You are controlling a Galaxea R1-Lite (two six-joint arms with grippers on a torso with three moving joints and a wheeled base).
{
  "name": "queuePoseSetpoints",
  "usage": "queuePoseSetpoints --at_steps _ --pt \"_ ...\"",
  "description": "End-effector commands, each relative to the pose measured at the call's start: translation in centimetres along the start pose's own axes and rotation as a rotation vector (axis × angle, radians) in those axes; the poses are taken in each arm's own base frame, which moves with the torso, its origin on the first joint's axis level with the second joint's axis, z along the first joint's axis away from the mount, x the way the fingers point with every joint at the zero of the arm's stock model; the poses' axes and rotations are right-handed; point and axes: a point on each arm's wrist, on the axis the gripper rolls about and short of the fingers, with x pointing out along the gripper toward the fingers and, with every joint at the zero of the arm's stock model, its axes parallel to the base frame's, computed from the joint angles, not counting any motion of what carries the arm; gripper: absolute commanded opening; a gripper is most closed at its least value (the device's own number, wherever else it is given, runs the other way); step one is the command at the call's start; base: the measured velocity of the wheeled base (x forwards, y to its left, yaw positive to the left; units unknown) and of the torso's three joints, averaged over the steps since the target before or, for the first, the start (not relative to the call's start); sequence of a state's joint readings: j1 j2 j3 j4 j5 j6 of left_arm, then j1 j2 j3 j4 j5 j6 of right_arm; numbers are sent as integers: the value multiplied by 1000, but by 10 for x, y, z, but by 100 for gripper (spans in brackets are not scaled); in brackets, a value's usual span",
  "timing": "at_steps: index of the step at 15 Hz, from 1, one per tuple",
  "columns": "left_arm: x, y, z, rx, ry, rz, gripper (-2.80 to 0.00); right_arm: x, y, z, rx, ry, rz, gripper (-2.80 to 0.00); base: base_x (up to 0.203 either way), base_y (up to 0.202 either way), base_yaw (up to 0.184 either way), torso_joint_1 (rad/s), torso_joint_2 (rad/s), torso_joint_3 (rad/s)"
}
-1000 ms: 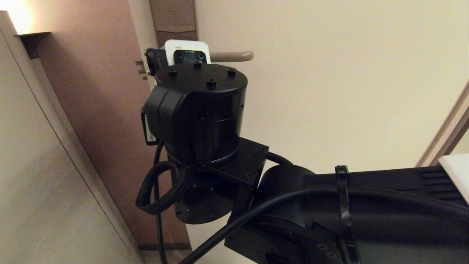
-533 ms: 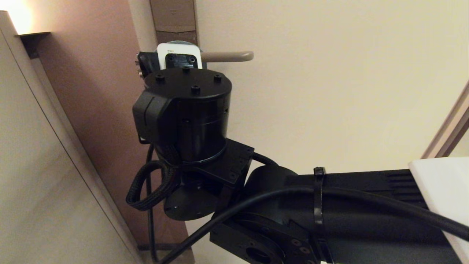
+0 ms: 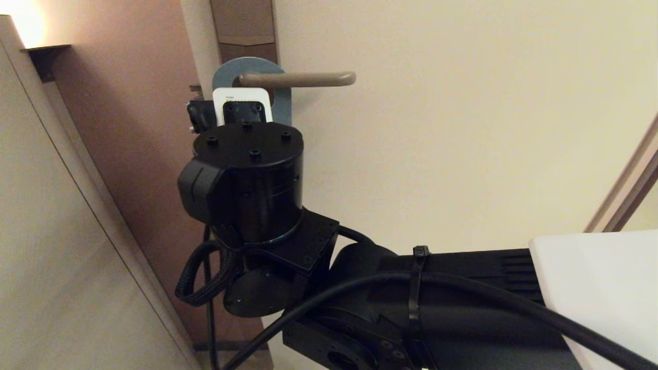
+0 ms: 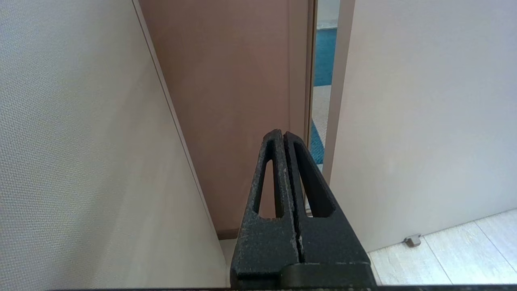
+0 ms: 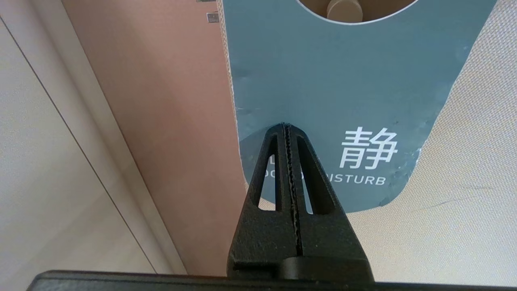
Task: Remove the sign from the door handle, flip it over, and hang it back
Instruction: Hang the sign back with the other side facing out
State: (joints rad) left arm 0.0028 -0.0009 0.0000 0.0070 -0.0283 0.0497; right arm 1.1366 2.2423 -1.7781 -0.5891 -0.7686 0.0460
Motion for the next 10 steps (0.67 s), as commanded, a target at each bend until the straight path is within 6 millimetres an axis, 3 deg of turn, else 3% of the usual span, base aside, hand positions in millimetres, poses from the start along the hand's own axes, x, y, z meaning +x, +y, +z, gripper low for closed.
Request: queuePoseSetpoints --at_steps 1,10 --pt "0 0 0 1 1 -1 -280 0 0 -1 2 -2 -4 -280 0 0 0 0 0 0" --pt "0 0 0 1 1 -1 -280 -12 -11 20 -20 -9 -7 -280 0 0 0 0 0 0"
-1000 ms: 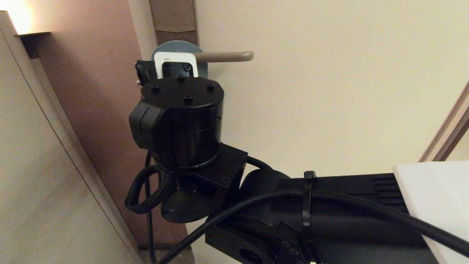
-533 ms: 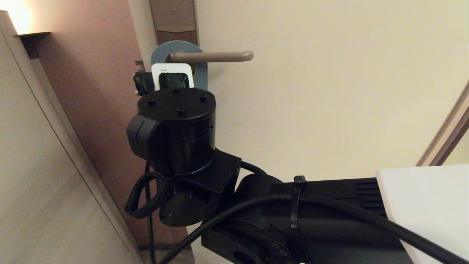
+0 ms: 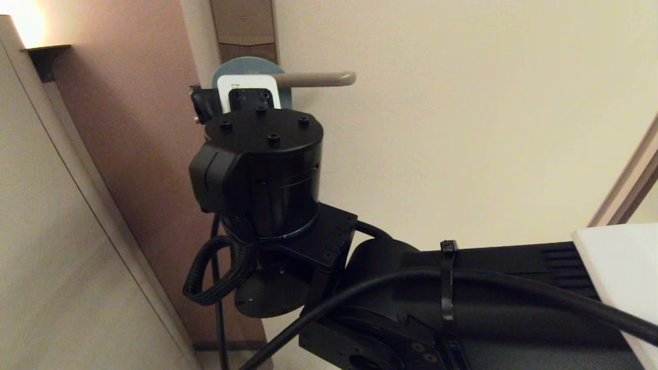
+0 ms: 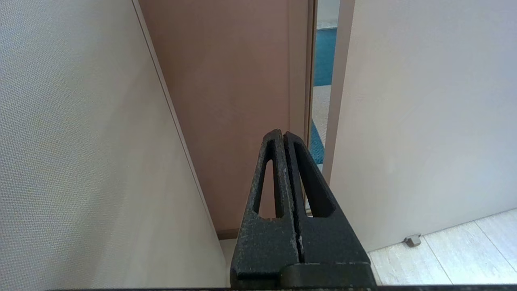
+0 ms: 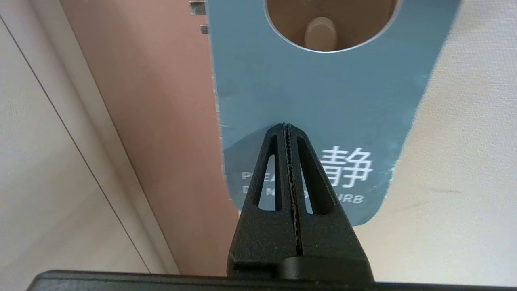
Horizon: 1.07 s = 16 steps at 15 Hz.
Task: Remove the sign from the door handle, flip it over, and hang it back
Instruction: Hang the sign back with the other side facing out
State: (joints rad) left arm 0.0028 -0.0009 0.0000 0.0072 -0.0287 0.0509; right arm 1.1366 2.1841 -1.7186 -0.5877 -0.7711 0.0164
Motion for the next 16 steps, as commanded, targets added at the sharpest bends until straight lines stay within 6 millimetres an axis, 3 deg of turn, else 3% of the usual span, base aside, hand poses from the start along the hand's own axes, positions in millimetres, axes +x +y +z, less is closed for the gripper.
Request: queuePoseSetpoints --at_steps 1,9,16 --pt "0 0 0 0 1 0 -280 -6 -6 9 7 -6 -5 -280 0 0 0 0 0 0" --pt "0 0 0 0 1 0 -280 -27 -26 22 -16 16 -8 -280 0 0 0 0 0 0" --pt "0 0 0 0 0 0 -280 -56 -68 14 -135 100 -31 -280 0 0 0 0 0 0"
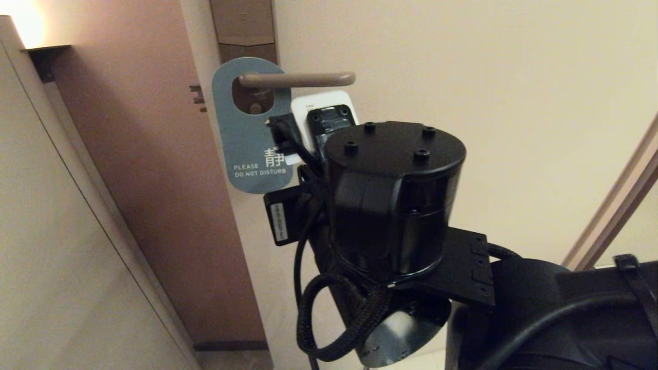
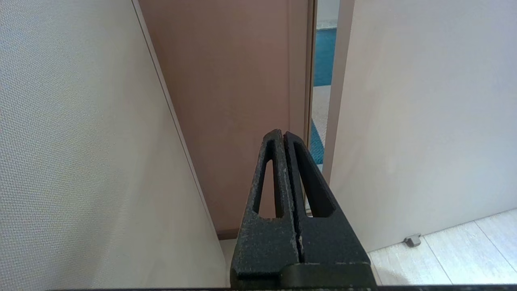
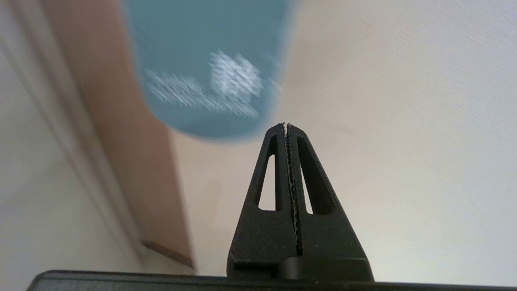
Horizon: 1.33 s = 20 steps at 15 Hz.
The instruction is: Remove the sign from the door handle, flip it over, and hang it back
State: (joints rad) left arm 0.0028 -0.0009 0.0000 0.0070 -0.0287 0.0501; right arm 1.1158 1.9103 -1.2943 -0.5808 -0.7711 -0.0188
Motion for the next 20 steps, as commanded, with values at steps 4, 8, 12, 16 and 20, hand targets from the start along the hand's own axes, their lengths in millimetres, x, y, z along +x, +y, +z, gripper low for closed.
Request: queuePoseSetpoints --at_steps 4,8,12,16,20 --pt "0 0 0 0 0 0 -280 -23 -50 -14 -70 76 -45 -280 0 0 0 0 0 0" --pt "0 0 0 0 1 0 -280 -19 -105 -26 -89 128 -166 -280 0 0 0 0 0 0" --pt "0 0 0 0 1 0 -280 -26 -158 -38 -85 172 -254 -280 0 0 0 0 0 0" --pt "0 0 0 0 1 0 -280 -43 -202 -46 -63 195 -293 -280 0 0 0 0 0 0" --pt "0 0 0 0 0 0 -280 -71 -241 -56 -27 200 -301 -280 0 0 0 0 0 0"
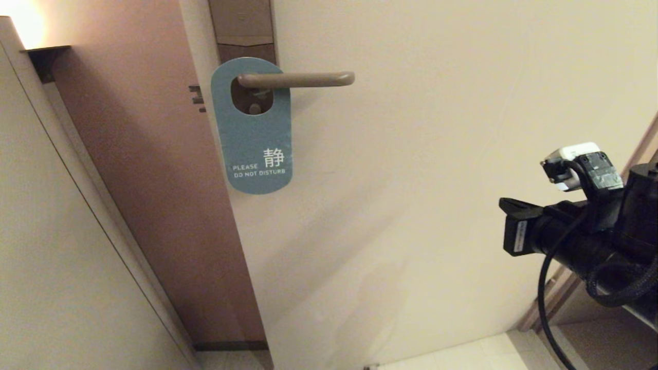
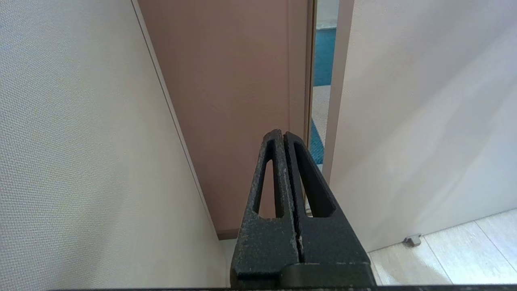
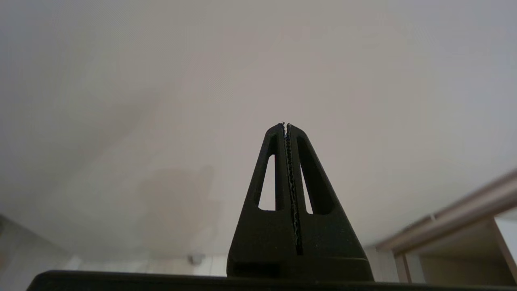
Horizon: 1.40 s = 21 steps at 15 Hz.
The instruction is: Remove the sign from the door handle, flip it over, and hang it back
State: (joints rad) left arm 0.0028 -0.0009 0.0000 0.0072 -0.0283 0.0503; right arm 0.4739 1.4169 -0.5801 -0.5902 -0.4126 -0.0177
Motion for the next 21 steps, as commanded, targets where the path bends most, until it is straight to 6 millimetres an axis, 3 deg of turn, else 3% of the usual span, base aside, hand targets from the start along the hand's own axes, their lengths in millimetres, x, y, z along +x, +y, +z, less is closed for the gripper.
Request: queuePoseSetpoints --at_steps 1,4,7,11,21 --pt "0 0 0 0 1 -1 -280 -15 -18 -4 21 -18 -21 -280 0 0 0 0 0 0" --pt "0 0 0 0 1 -1 -280 -40 -30 -17 37 -31 1 -280 0 0 0 0 0 0" --pt "0 0 0 0 1 -1 -280 -68 -40 -42 34 -21 3 -280 0 0 0 0 0 0" --pt "0 0 0 0 0 -1 -280 -104 -51 -107 23 77 9 -280 0 0 0 0 0 0" --pt "0 0 0 0 1 -1 -280 -163 -67 -151 37 84 22 -280 0 0 0 0 0 0"
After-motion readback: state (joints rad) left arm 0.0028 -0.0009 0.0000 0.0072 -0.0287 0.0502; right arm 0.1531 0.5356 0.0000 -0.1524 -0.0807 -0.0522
